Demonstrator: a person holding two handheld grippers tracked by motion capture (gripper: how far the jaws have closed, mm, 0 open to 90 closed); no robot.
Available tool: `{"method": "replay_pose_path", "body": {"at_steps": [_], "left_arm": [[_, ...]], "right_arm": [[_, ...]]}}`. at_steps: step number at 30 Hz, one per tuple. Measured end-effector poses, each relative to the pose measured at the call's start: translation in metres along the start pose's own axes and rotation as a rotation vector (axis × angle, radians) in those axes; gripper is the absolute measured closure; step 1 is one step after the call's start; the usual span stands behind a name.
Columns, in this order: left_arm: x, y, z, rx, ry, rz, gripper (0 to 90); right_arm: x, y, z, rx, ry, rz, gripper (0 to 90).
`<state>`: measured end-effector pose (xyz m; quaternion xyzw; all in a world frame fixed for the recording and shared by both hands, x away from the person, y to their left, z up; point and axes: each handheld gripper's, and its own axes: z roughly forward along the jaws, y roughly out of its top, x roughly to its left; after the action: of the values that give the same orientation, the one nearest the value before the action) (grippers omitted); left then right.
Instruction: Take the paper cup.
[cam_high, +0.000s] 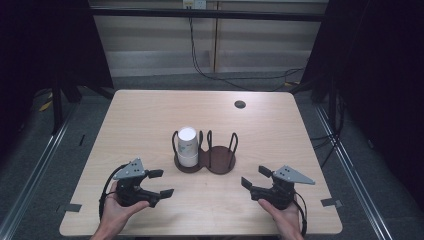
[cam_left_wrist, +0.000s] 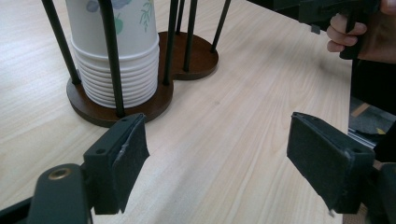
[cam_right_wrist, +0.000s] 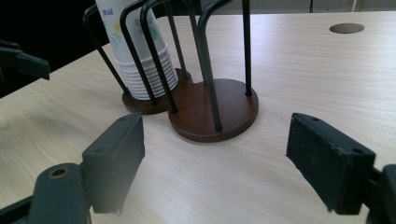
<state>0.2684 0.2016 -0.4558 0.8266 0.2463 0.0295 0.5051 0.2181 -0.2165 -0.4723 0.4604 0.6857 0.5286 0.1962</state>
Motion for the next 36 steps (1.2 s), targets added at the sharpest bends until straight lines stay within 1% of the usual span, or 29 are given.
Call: {"method": "replay_pose_path", "body": {"at_steps": [2, 4, 7, 8, 9, 10, 11, 13, 14, 15, 17, 18, 19, 20, 21, 22, 23, 24, 25, 26, 27, 28, 30, 32, 33, 34, 35, 36], "left_arm": [[0.0, 0.0, 0.0, 0.0, -0.001, 0.0, 20.5], [0.0, 0.002, 0.0, -0.005, 0.027, 0.005, 21.0], [0.001, 0.006, -0.002, -0.011, 0.033, 0.001, 27.3], [0.002, 0.007, -0.003, -0.025, 0.03, -0.003, 27.3], [0.003, 0.008, -0.003, -0.03, 0.018, -0.008, 27.6], [0.004, 0.009, -0.003, -0.028, 0.011, -0.002, 29.2], [0.004, 0.01, -0.003, -0.028, 0.001, -0.005, 30.1], [0.003, 0.011, -0.003, -0.02, -0.007, 0.002, 30.1], [0.003, 0.012, -0.004, -0.027, -0.002, 0.006, 31.2], [0.003, 0.012, -0.004, -0.03, -0.01, 0.005, 32.0], [0.003, 0.013, -0.005, -0.038, -0.014, 0.011, 37.8], [0.004, 0.015, -0.005, -0.039, -0.037, 0.012, 38.7], [0.004, 0.016, -0.006, -0.043, -0.042, 0.013, 42.1], [0.004, 0.018, -0.007, -0.04, -0.031, 0.025, 42.2], [0.004, 0.019, -0.008, -0.046, -0.026, 0.038, 42.4], [0.004, 0.02, -0.009, -0.066, -0.053, 0.041, 45.2], [0.004, 0.021, -0.009, -0.08, -0.059, 0.039, 48.4], [0.004, 0.024, -0.009, -0.095, -0.066, 0.04, 45.3], [0.004, 0.026, -0.009, -0.095, -0.081, 0.035, 46.1], [0.003, 0.03, -0.009, -0.091, -0.081, 0.044, 46.5], [0.002, 0.032, -0.008, -0.093, -0.067, 0.056, 44.4], [0.002, 0.035, -0.008, -0.081, -0.073, 0.055, 46.3], [0.001, 0.04, -0.007, -0.072, -0.057, 0.071, 45.8], [0.001, 0.043, -0.007, -0.069, -0.072, 0.061, 46.0], [0.001, 0.045, -0.006, -0.058, -0.065, 0.055, 44.9], [0.001, 0.046, -0.005, -0.045, -0.066, 0.052, 42.3], [0.002, 0.048, -0.005, -0.039, -0.066, 0.056, 41.9], [0.003, 0.05, -0.005, -0.032, -0.046, 0.058, 41.8]], "right_arm": [[0.0, 0.0, -0.001, -0.003, 0.0, 0.001, 18.7], [-0.001, 0.001, -0.002, -0.003, -0.007, 0.008, 18.3], [-0.002, 0.001, -0.003, -0.013, -0.013, 0.021, 18.2], [-0.002, 0.001, -0.003, -0.013, -0.016, 0.025, 18.3], [-0.003, 0.001, -0.004, -0.011, -0.013, 0.033, 18.2], [-0.004, 0.001, -0.004, -0.01, -0.012, 0.037, 18.2], [-0.004, 0.001, -0.004, -0.007, -0.013, 0.039, 18.2], [-0.003, 0.001, -0.004, -0.004, -0.016, 0.038, 18.2], [-0.003, 0.001, -0.005, -0.005, -0.016, 0.034, 18.2], [-0.002, 0.001, -0.005, -0.007, -0.017, 0.032, 18.2], [-0.001, 0.001, -0.006, -0.006, -0.016, 0.031, 18.2], [0.0, 0.001, -0.006, -0.004, -0.015, 0.028, 18.2], [0.001, 0.001, -0.006, -0.001, -0.01, 0.018, 18.2], [0.002, 0.001, -0.006, 0.002, -0.008, 0.018, 18.2], [0.002, 0.001, -0.005, 0.004, -0.006, 0.012, 18.2], [0.003, 0.001, -0.005, 0.007, -0.004, 0.008, 18.1], [0.003, 0.001, -0.004, 0.013, -0.003, 0.008, 17.9], [0.004, 0.001, -0.004, 0.012, -0.001, 0.01, 17.8], [0.004, 0.001, -0.004, 0.012, 0.001, 0.009, 17.9], [0.004, 0.0, -0.004, 0.013, 0.002, 0.01, 17.9], [0.004, 0.0, -0.004, 0.012, 0.004, 0.007, 17.8], [0.004, 0.0, -0.004, 0.012, 0.005, 0.006, 17.7], [0.005, 0.0, -0.004, 0.013, 0.008, 0.004, 17.4], [0.006, 0.0, -0.004, 0.016, 0.01, 0.001, 17.3], [0.006, 0.0, -0.004, 0.016, 0.011, -0.004, 17.2], [0.007, 0.0, -0.004, 0.018, 0.012, -0.006, 17.1], [0.007, 0.0, -0.004, 0.021, 0.014, -0.009, 17.0], [0.008, 0.0, -0.004, 0.021, 0.017, -0.012, 16.9]]}}
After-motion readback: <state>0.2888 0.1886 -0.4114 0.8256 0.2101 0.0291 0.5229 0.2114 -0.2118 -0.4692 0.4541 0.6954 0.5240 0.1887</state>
